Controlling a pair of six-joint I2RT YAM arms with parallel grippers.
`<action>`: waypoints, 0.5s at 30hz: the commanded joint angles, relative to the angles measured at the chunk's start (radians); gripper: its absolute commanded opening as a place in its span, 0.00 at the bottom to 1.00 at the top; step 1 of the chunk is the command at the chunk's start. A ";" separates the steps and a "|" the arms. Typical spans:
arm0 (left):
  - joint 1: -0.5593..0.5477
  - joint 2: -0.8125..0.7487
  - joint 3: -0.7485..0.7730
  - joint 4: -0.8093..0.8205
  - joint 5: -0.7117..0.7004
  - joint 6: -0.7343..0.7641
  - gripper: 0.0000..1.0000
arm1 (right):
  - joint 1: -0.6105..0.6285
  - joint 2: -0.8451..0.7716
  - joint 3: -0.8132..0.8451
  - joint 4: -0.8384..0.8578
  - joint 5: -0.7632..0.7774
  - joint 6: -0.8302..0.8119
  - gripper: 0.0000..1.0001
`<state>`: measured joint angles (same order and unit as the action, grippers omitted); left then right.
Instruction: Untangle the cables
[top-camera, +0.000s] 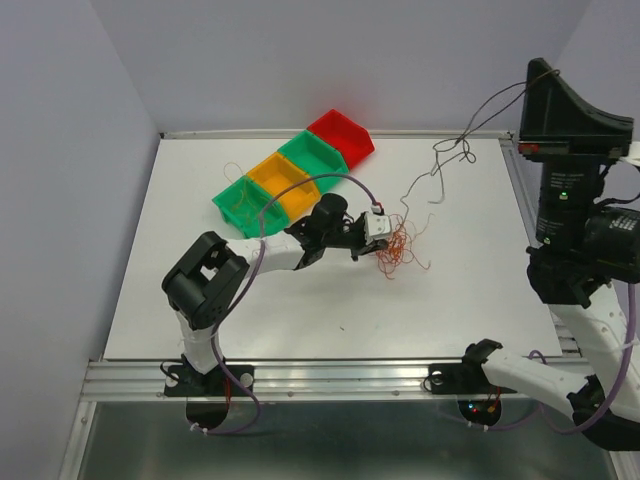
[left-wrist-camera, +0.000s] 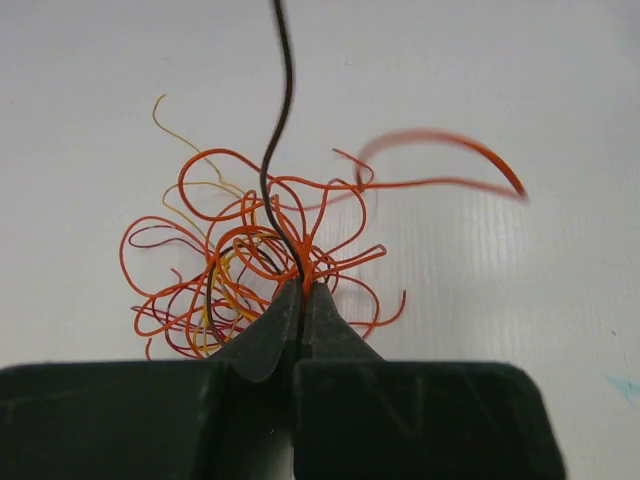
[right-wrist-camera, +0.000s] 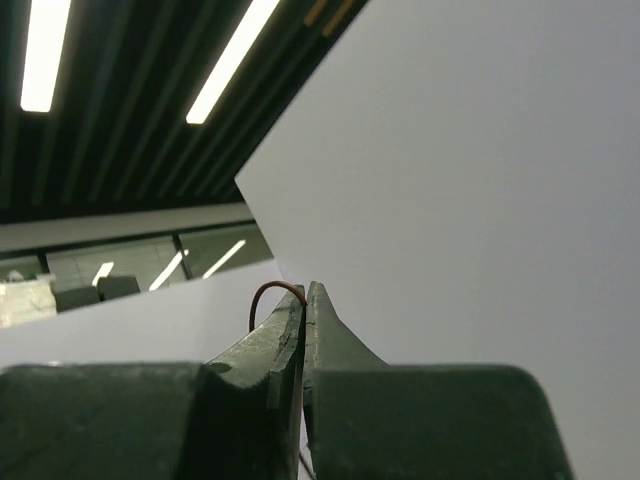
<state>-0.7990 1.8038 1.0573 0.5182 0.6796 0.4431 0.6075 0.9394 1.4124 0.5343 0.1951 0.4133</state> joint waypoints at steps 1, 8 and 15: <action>-0.005 -0.011 0.050 0.028 0.020 -0.009 0.00 | -0.006 0.009 0.117 0.089 0.073 -0.060 0.01; -0.005 -0.018 0.046 0.029 0.008 -0.014 0.06 | -0.005 0.012 0.172 0.064 0.055 -0.047 0.01; -0.003 -0.101 -0.003 0.037 0.009 -0.007 0.23 | -0.005 -0.080 -0.062 0.073 0.086 -0.005 0.01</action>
<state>-0.7990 1.7992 1.0615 0.5095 0.6762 0.4343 0.6075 0.8871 1.4372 0.6018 0.2508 0.3897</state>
